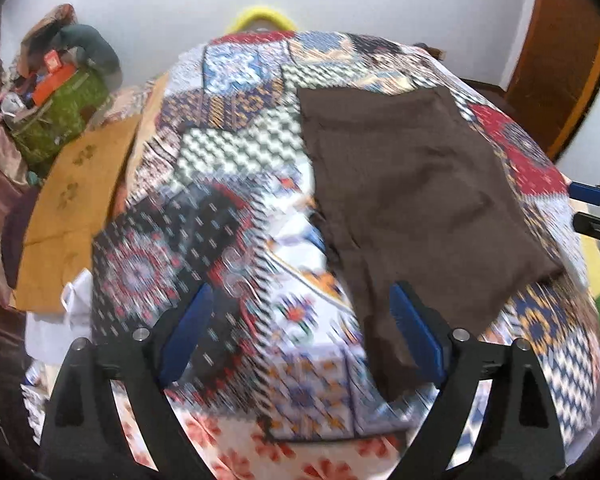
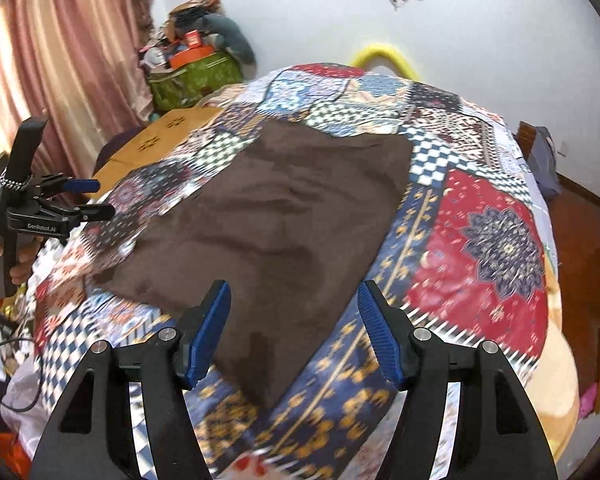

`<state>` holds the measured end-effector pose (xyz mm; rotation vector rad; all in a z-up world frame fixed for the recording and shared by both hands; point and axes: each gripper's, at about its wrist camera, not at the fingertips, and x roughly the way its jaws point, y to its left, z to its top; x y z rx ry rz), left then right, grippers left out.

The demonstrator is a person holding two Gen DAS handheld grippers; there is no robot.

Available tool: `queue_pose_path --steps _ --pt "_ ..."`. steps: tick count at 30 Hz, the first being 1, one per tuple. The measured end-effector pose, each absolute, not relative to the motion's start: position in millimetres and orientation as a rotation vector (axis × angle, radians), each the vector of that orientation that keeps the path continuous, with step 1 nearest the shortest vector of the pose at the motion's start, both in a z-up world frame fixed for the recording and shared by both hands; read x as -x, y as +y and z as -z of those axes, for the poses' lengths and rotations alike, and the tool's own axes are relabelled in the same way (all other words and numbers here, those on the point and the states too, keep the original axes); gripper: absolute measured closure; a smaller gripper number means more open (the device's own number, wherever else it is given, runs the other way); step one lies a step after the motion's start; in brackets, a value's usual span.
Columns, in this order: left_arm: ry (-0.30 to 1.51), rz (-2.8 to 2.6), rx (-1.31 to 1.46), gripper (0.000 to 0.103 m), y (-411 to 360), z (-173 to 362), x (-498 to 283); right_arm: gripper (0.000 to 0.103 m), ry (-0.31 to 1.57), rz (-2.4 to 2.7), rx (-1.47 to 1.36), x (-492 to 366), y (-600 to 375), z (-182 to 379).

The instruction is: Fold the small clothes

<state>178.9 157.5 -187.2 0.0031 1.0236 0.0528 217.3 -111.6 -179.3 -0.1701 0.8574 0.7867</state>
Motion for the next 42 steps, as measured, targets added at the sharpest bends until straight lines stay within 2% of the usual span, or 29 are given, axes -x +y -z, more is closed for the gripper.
queue_pose_path --steps 11,13,21,23,25,26,28,29,31,32,33,36,42 --pt "1.108 0.038 -0.066 0.012 113 227 -138 0.041 0.971 -0.829 0.247 -185 -92 225" --pt "1.086 0.037 -0.074 0.008 112 228 -142 0.041 0.971 -0.83 0.233 -184 -92 228" --pt "1.045 0.024 -0.14 0.007 113 239 -192 0.041 0.989 -0.863 0.238 -206 -84 236" --pt "1.026 0.035 -0.166 0.007 112 241 -201 0.043 0.989 -0.871 0.248 -208 -82 236" --pt "0.999 0.049 -0.211 0.008 110 242 -211 0.053 0.998 -0.89 0.259 -212 -78 238" --pt "0.991 0.059 -0.225 0.011 109 243 -215 0.055 1.001 -0.9 0.267 -215 -75 240" --pt "0.987 0.107 -0.215 0.031 109 244 -221 0.068 1.0 -0.908 0.289 -216 -71 240" --pt "0.992 0.132 -0.2 0.037 109 244 -223 0.072 0.994 -0.909 0.301 -218 -68 241" --pt "1.006 0.176 -0.167 0.063 108 243 -226 0.082 0.996 -0.912 0.306 -219 -67 242" --pt "1.011 0.186 -0.156 0.069 107 243 -228 0.085 0.997 -0.911 0.301 -221 -67 242" --pt "1.016 0.184 -0.152 0.082 106 243 -229 0.09 0.998 -0.909 0.301 -222 -67 242" --pt "1.028 0.161 -0.157 0.089 103 241 -229 0.093 1.009 -0.919 0.27 -224 -70 238" --pt "1.08 0.198 -0.072 0.09 105 228 -208 0.095 0.999 -0.954 0.273 -209 -79 219"
